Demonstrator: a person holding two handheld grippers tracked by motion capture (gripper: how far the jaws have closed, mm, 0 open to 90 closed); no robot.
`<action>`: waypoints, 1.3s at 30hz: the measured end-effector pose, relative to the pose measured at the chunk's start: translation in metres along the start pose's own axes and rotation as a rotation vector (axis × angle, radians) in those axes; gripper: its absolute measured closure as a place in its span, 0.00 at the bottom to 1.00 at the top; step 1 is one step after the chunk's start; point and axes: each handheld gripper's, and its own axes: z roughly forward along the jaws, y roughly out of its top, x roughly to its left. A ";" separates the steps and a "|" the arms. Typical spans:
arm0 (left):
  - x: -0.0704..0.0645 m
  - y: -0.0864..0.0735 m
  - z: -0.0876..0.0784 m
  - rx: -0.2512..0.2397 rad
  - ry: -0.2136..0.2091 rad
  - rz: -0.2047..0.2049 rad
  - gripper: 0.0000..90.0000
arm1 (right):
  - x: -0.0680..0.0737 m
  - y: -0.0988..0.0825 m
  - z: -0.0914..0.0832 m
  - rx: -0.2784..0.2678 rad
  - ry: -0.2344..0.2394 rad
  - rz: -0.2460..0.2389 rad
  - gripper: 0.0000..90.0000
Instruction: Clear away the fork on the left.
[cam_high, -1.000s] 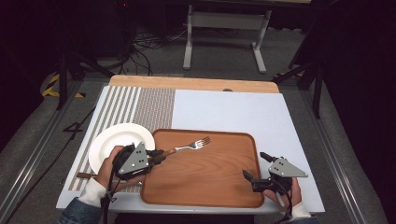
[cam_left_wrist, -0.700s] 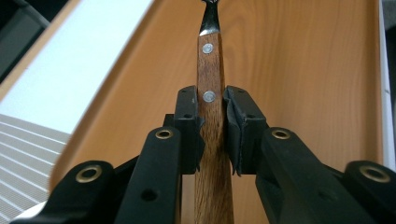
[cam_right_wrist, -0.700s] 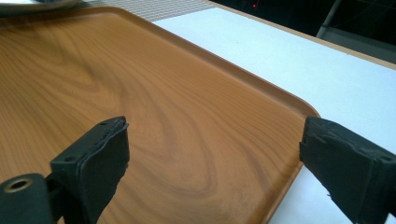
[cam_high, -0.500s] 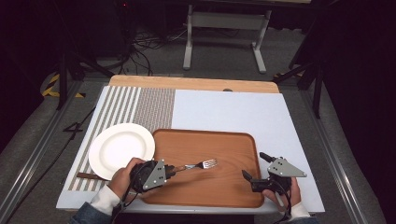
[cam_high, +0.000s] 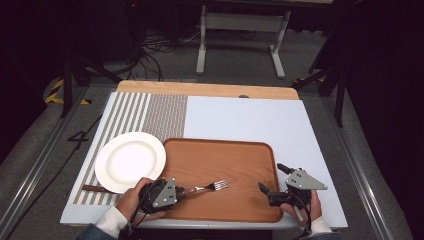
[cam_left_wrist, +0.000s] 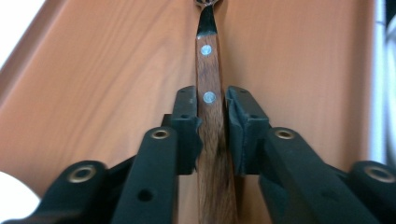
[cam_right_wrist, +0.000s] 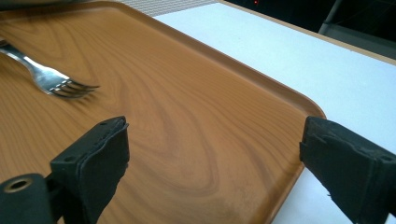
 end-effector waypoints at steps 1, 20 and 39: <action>0.000 0.000 0.000 0.000 0.000 0.000 0.78 | 0.000 0.000 0.000 0.000 0.000 0.000 0.10; 0.017 0.033 0.002 -0.151 -0.188 0.081 1.00 | 0.001 0.000 -0.001 0.006 0.008 -0.010 0.11; 0.013 0.066 0.055 -0.018 -0.266 0.207 1.00 | 0.000 0.000 -0.001 0.004 -0.002 -0.002 0.10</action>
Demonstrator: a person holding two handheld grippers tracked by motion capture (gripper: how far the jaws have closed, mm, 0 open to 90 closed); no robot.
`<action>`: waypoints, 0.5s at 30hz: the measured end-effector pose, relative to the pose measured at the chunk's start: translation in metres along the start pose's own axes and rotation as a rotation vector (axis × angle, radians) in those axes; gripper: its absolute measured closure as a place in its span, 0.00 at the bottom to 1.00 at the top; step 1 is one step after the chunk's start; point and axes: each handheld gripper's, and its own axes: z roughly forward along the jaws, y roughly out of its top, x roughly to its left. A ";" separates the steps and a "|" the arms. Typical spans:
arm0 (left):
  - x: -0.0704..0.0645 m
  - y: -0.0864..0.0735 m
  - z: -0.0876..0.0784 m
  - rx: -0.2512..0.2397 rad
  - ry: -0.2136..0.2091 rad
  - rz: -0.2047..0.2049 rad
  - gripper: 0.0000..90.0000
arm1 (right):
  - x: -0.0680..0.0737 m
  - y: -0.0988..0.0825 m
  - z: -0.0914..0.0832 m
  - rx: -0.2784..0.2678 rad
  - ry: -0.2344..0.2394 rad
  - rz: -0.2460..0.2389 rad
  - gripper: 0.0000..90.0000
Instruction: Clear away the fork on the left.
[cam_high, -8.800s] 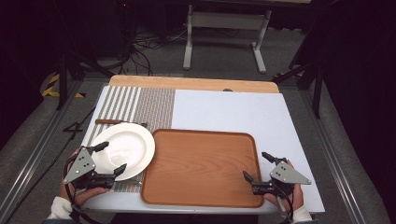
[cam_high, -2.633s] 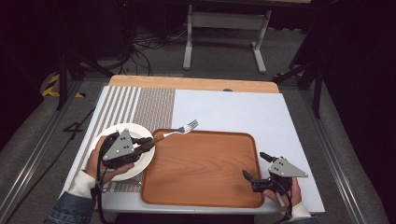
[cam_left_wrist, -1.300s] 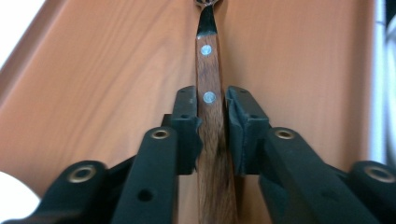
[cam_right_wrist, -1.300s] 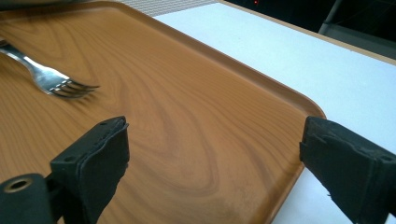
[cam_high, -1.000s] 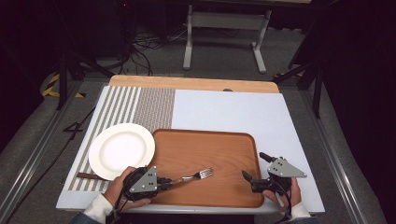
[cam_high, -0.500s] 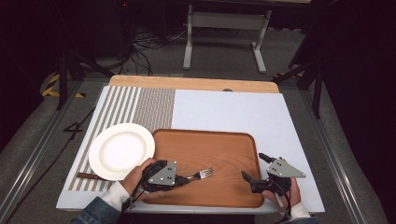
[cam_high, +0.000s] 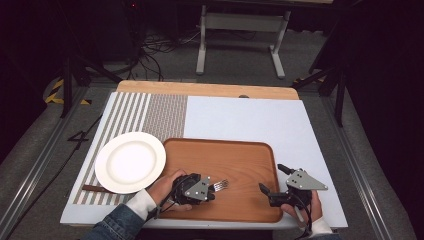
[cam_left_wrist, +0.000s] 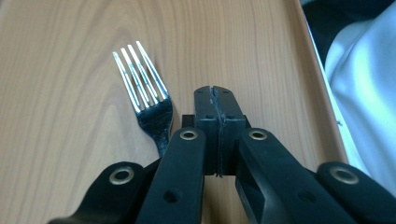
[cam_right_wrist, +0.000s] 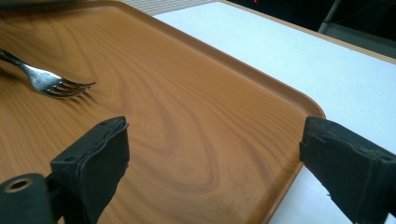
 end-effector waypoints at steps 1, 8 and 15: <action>0.001 0.001 0.003 0.012 0.002 -0.003 1.00 | 0.000 0.000 0.000 0.000 0.000 0.001 0.10; 0.007 0.005 0.010 0.040 0.007 0.003 1.00 | -0.001 0.000 -0.001 -0.001 0.001 0.006 0.10; 0.017 0.004 0.011 0.050 0.036 -0.018 1.00 | -0.002 -0.001 -0.001 0.000 0.004 0.004 0.10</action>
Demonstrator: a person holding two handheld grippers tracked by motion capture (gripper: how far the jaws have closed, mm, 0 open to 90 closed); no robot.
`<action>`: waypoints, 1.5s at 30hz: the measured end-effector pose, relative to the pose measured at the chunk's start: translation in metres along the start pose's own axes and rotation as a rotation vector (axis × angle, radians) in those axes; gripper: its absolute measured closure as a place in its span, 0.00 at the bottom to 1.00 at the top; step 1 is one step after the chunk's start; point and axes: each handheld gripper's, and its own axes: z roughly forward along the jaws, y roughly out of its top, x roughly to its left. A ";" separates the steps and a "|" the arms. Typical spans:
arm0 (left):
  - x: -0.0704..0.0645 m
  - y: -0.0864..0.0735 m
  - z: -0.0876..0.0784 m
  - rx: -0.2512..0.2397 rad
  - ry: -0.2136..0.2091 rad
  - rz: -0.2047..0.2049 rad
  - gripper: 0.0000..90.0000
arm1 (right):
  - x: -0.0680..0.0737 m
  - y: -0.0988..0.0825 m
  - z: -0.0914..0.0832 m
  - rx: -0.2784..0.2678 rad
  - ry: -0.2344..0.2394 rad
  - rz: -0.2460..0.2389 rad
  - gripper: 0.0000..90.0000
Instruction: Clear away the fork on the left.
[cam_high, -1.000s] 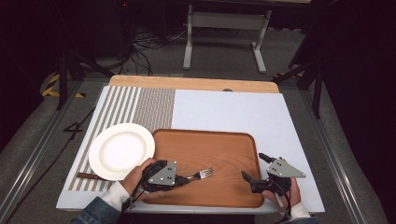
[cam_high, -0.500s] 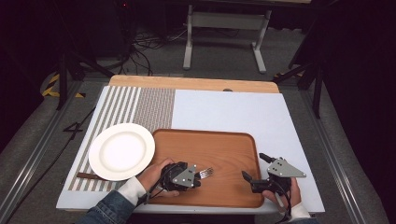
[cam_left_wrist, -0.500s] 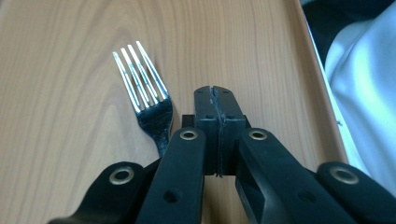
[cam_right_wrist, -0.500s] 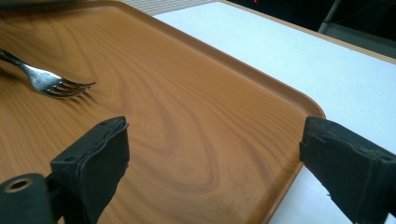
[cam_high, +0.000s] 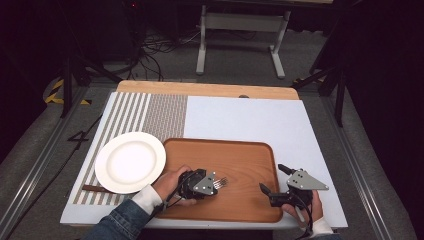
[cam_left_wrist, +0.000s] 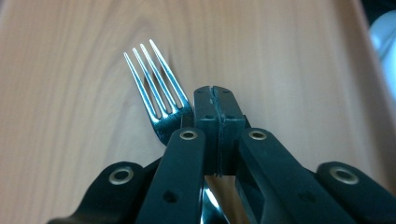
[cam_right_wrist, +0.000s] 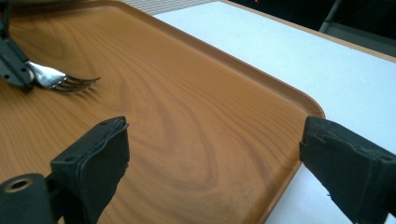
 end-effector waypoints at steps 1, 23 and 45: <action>0.000 0.000 0.000 0.000 0.000 0.000 1.00 | 0.000 0.000 0.000 0.000 0.000 0.000 0.10; 0.020 -0.026 -0.024 0.159 0.191 -0.136 1.00 | 0.001 0.000 0.001 0.014 -0.002 -0.011 0.10; 0.022 -0.053 -0.051 0.200 0.232 -0.238 1.00 | 0.002 0.000 0.003 0.022 0.000 -0.015 0.10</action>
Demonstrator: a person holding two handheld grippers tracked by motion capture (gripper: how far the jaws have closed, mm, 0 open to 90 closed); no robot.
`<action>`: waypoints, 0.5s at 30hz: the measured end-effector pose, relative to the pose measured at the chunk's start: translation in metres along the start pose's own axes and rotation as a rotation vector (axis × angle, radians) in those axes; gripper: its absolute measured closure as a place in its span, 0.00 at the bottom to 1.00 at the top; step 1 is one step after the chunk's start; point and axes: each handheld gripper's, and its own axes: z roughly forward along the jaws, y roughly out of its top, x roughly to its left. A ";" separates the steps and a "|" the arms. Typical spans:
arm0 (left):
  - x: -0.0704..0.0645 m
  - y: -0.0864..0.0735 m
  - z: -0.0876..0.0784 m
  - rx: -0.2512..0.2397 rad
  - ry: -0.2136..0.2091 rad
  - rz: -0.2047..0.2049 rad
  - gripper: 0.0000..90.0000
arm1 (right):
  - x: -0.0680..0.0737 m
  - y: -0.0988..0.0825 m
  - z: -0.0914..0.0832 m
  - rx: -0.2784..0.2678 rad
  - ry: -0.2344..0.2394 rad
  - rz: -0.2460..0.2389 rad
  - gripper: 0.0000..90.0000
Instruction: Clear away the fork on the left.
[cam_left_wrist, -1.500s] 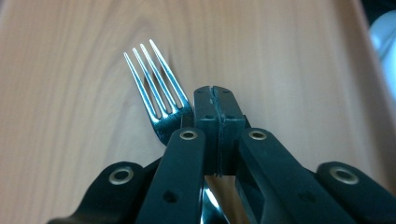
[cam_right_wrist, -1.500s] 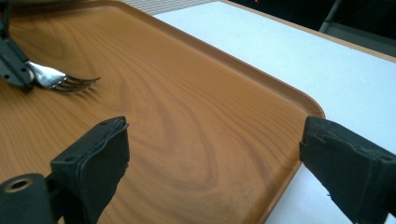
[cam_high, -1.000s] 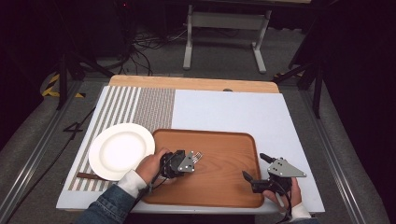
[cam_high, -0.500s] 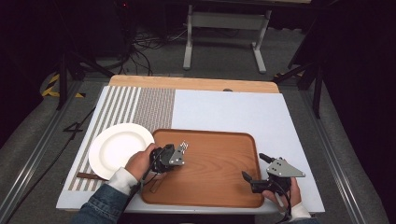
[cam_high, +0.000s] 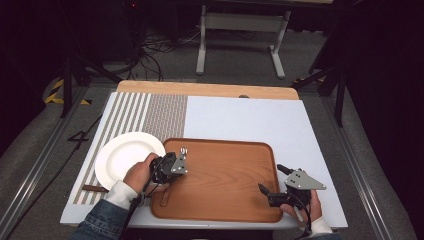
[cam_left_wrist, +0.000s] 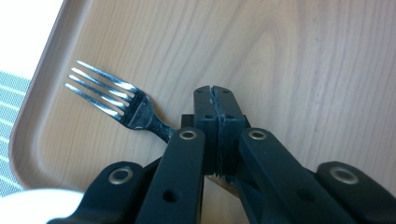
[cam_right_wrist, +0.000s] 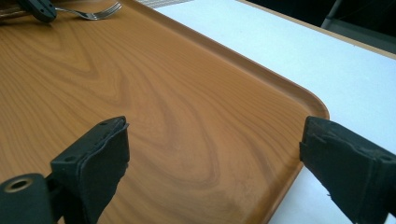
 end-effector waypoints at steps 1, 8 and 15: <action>0.001 -0.002 -0.001 -0.007 -0.002 -0.005 1.00 | 0.000 0.000 0.000 0.000 0.000 0.000 0.10; 0.003 -0.013 -0.006 -0.005 0.002 -0.022 1.00 | 0.000 0.000 0.000 0.000 0.000 -0.001 0.10; 0.003 -0.019 -0.013 -0.037 0.006 -0.033 1.00 | 0.000 0.000 0.000 0.000 -0.001 -0.001 0.10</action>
